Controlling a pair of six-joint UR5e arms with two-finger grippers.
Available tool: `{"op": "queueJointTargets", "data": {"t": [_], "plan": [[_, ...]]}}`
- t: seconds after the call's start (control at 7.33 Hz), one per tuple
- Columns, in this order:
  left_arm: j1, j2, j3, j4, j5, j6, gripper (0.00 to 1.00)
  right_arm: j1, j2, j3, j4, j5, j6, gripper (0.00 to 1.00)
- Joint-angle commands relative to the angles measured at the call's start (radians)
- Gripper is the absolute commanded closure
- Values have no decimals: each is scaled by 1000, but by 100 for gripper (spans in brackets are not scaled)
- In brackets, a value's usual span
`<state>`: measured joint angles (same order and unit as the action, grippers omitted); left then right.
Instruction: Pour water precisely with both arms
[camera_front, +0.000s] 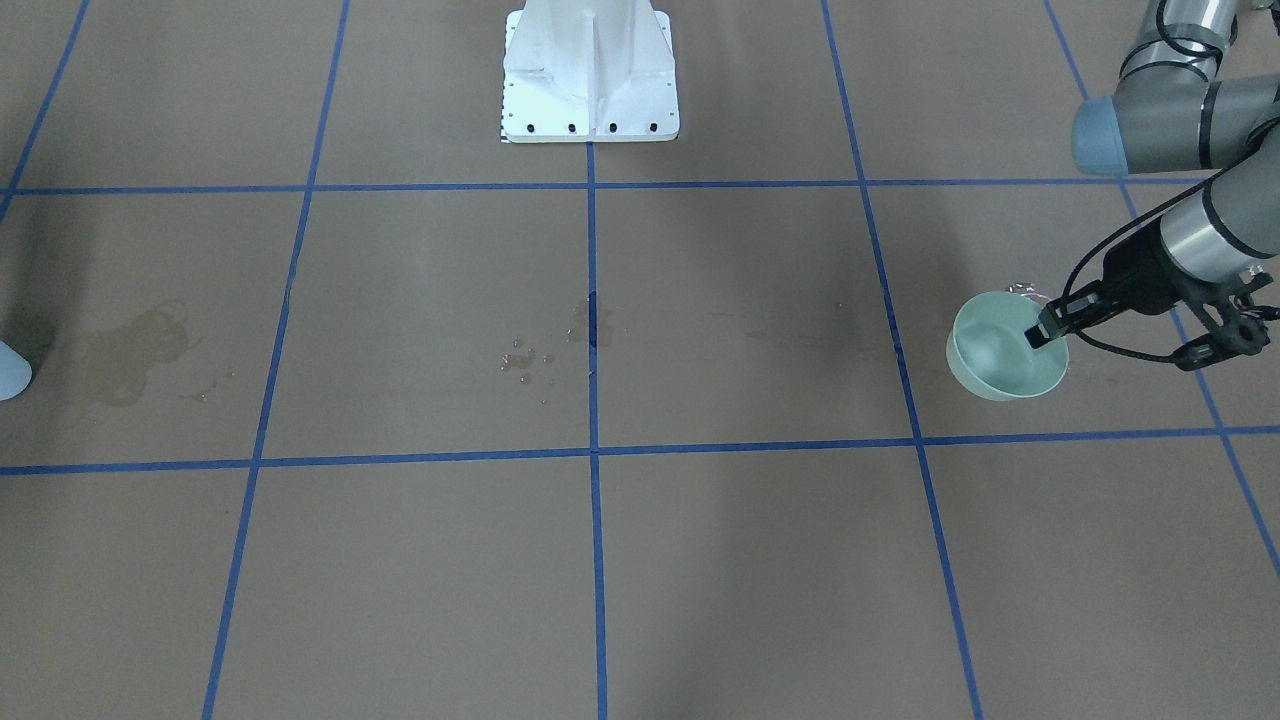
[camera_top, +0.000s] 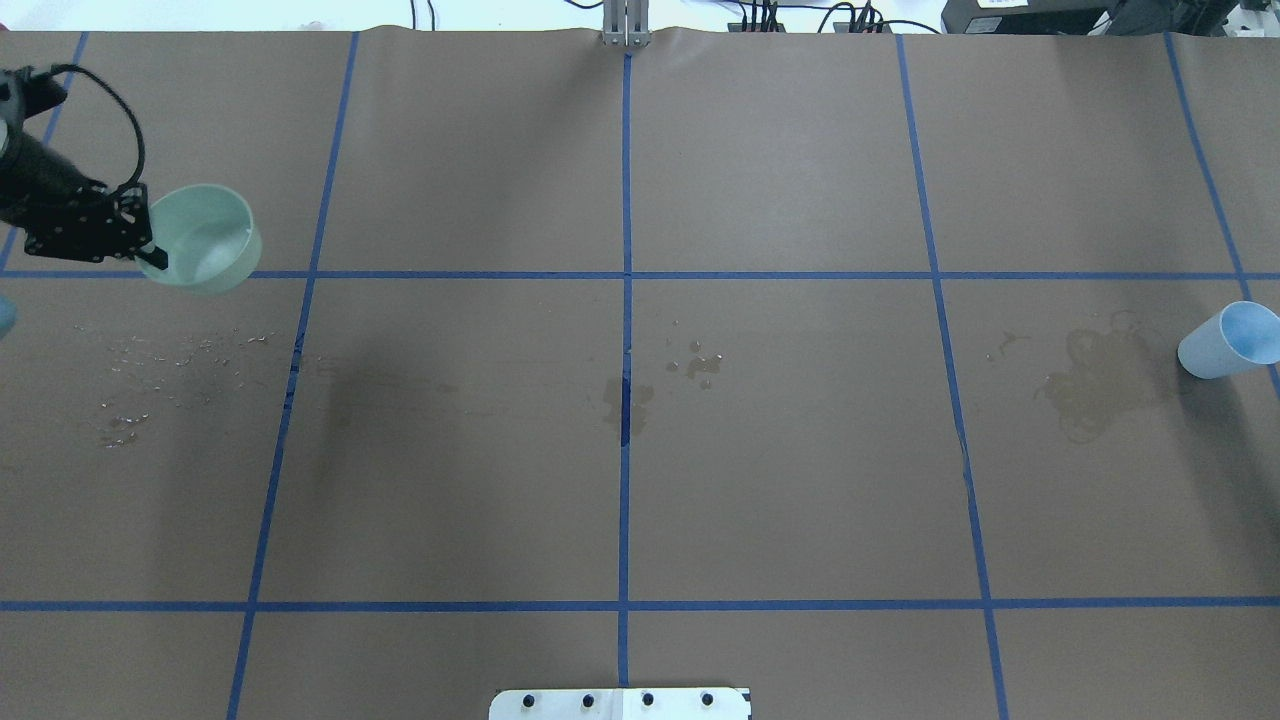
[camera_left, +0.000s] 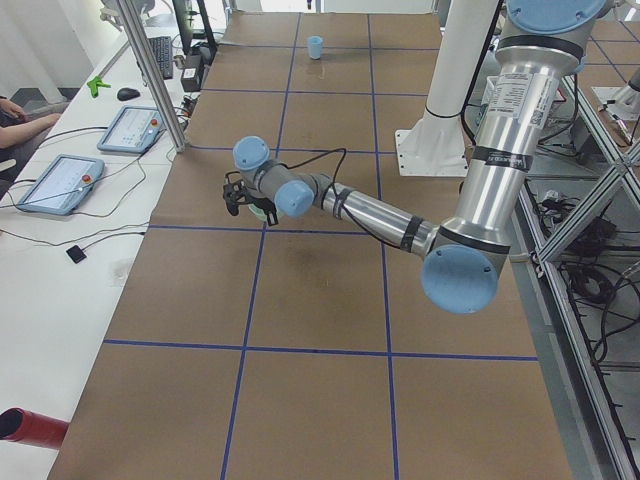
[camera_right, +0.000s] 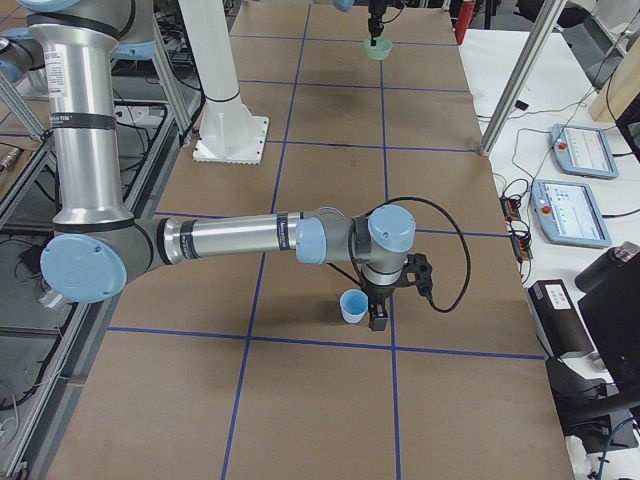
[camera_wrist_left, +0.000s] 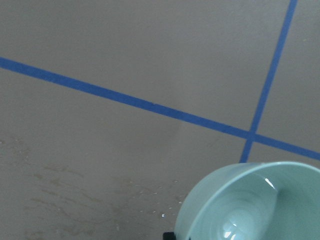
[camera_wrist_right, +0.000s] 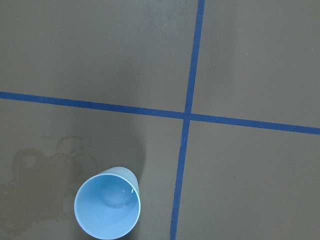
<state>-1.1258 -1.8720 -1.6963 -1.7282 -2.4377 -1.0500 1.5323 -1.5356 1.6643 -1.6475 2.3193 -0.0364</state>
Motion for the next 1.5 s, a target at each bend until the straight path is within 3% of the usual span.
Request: {"op": "queueJointTargets", "data": {"t": [0.0,0.27,0.55,0.68,1.09,1.23,1.36], "plan": [[105,-209,-14,167,18,-228,100,6,0,0,0,0,0,1],[313,-375,30,160,177,-500,100,8,0,0,0,0,-2,1],[447,-554,290,-24,339,-675,100,11,3,-1,0,0,-2,1],[472,-581,419,-133,359,-680,100,11,3,-1,0,0,0,1],[482,-578,472,-186,373,-676,100,11,6,-1,0,2,-2,1],[491,-575,469,-186,371,-670,72,11,8,8,2,0,-2,1],[492,-575,465,-182,373,-668,1,11,8,14,0,-5,-2,1]]}}
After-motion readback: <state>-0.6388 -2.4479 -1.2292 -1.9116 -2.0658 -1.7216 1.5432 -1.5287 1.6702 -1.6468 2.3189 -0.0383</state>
